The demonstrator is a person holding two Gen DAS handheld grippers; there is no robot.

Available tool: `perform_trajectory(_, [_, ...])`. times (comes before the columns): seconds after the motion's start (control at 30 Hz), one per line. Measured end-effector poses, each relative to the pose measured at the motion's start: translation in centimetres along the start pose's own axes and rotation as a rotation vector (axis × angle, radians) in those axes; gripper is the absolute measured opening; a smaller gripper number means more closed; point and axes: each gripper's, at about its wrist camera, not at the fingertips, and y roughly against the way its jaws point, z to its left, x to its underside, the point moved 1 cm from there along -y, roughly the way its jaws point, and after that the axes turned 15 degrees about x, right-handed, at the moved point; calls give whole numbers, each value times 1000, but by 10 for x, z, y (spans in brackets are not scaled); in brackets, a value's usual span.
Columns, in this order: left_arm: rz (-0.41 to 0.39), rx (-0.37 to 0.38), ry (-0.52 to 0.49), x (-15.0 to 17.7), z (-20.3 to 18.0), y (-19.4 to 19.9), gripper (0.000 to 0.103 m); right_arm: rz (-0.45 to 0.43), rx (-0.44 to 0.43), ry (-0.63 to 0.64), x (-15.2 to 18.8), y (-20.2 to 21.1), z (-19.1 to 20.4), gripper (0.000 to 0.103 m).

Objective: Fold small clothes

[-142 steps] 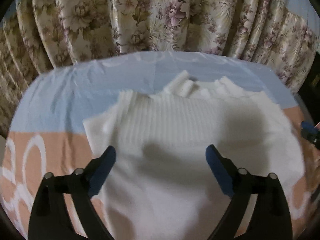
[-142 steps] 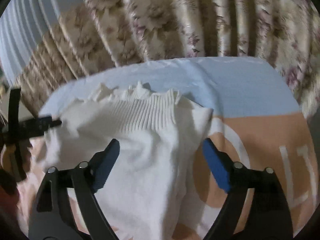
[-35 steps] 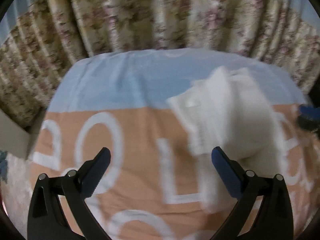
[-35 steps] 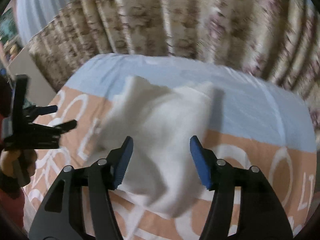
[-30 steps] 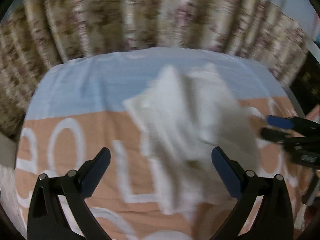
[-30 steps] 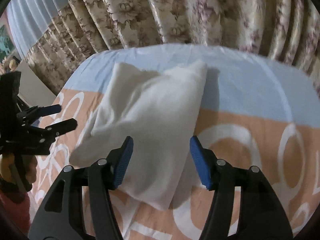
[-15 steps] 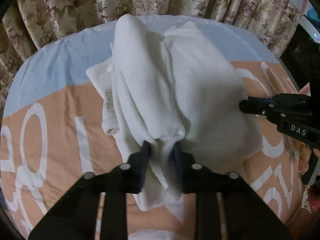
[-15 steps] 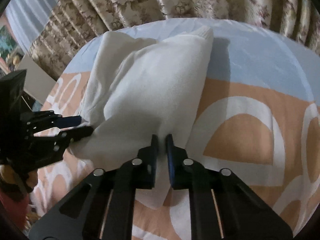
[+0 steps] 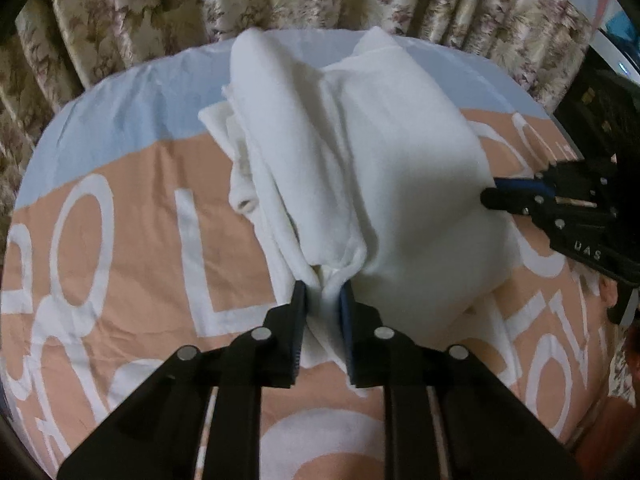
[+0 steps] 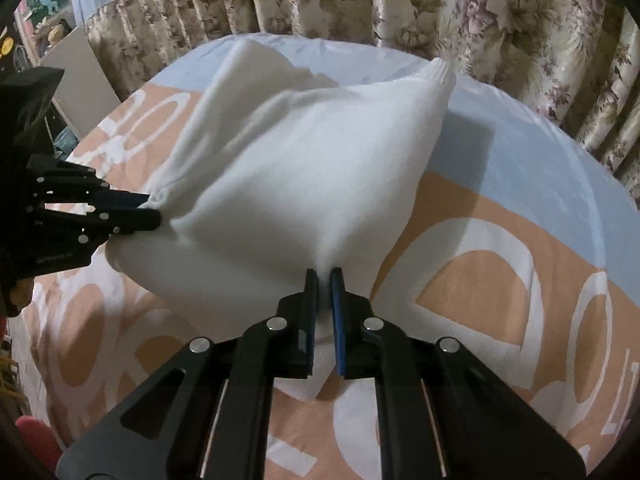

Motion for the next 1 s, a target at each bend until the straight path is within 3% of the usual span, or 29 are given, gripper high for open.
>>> perform_trajectory(0.07, [-8, 22, 30, -3, 5, 1, 26, 11, 18, -1, 2, -7, 2, 12])
perform_trajectory(0.1, [-17, 17, 35, -4, 6, 4, 34, 9, 14, -10, 2, -7, 1, 13])
perform_trajectory(0.13, [-24, -7, 27, -6, 5, 7, 52, 7, 4, -17, 2, -5, 1, 15])
perform_trajectory(0.2, [-51, -77, 1, -9, 4, 19, 71, -12, -12, -35, 0, 4, -4, 19])
perform_trajectory(0.23, [-63, -82, -3, -11, 4, 24, 75, -23, -25, -50, -1, 8, -7, 21])
perform_trajectory(0.3, [-91, -71, 6, -20, 7, 32, 76, -55, -40, -88, -6, 17, -16, 31])
perform_trajectory(0.6, [-155, -70, 13, -82, 21, 25, 77, -80, -4, -217, -35, 0, -43, 31])
perform_trajectory(0.77, [-133, -209, -8, -102, 42, 4, 76, -86, 32, -217, -44, -12, -39, 31])
perform_trajectory(1.0, [-132, -217, 39, -106, 79, -2, 78, -77, 83, -195, -51, -29, -36, 38])
